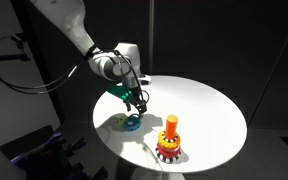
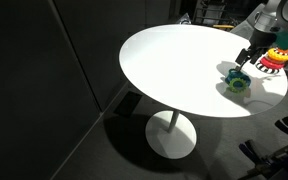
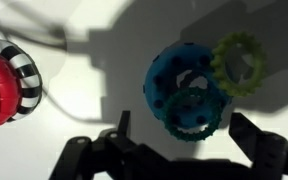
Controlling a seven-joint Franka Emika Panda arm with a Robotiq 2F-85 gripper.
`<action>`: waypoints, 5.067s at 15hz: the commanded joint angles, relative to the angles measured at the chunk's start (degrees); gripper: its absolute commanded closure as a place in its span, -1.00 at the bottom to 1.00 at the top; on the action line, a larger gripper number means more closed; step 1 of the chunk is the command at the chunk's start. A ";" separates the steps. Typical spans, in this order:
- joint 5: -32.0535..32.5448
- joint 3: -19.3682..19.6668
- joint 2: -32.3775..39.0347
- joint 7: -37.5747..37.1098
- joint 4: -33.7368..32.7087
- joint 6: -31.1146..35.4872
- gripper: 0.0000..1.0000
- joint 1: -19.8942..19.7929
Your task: Pick up the green ring and put it on the ring holder
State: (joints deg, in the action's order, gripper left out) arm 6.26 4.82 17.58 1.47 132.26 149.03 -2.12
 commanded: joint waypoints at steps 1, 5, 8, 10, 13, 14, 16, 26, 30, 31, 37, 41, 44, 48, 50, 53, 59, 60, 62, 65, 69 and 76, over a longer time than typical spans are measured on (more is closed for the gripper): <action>1.85 0.50 2.34 -2.17 -2.27 0.12 -1.00 1.01; 1.68 0.43 3.87 -1.96 -3.06 0.18 -1.00 1.44; 1.59 0.39 4.77 -1.85 -3.58 0.18 -1.00 1.68; 1.70 0.49 5.25 -1.95 -3.86 0.13 -1.00 1.85; 1.88 0.61 5.84 -2.01 -4.19 0.13 -1.00 2.05; 1.92 0.64 6.00 -2.02 -4.28 0.12 -1.00 2.08; 1.98 0.68 6.33 -2.04 -4.51 0.14 -1.00 2.13; 1.53 0.75 7.97 -2.05 -5.31 0.21 -0.32 1.85; 1.15 0.66 7.01 -2.15 -5.29 -0.15 0.08 1.68; 1.11 0.71 6.65 -2.28 -5.23 -0.39 0.08 1.69; 1.46 1.62 3.06 -3.25 -4.85 -2.17 0.08 1.63; 1.71 2.47 -0.51 -3.42 -4.49 -3.97 0.08 1.19; 1.92 2.97 -3.01 -3.21 -4.41 -6.07 0.08 0.69; 2.45 3.74 -6.21 -3.06 -4.31 -9.57 0.08 -0.43; 2.73 4.23 -7.47 -2.93 -4.36 -11.04 0.08 -1.27; 2.50 4.84 -9.16 -2.43 -4.50 -12.68 0.08 -2.94; 2.46 6.17 -12.34 -2.02 -4.37 -14.67 0.08 -6.07; 2.54 6.42 -12.83 -2.02 -4.36 -14.97 0.08 -6.47; 2.67 6.98 -13.54 -2.09 -4.42 -15.54 0.08 -7.30; 2.66 7.83 -14.15 -2.14 -4.67 -15.95 0.08 -8.53; 2.47 9.02 -13.70 -2.34 -5.29 -15.38 0.08 -10.00; 1.06 10.23 -11.48 -2.25 -7.56 -15.62 0.08 -11.83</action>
State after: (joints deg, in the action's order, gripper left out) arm 7.47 14.83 4.73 -0.33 127.24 134.64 -13.28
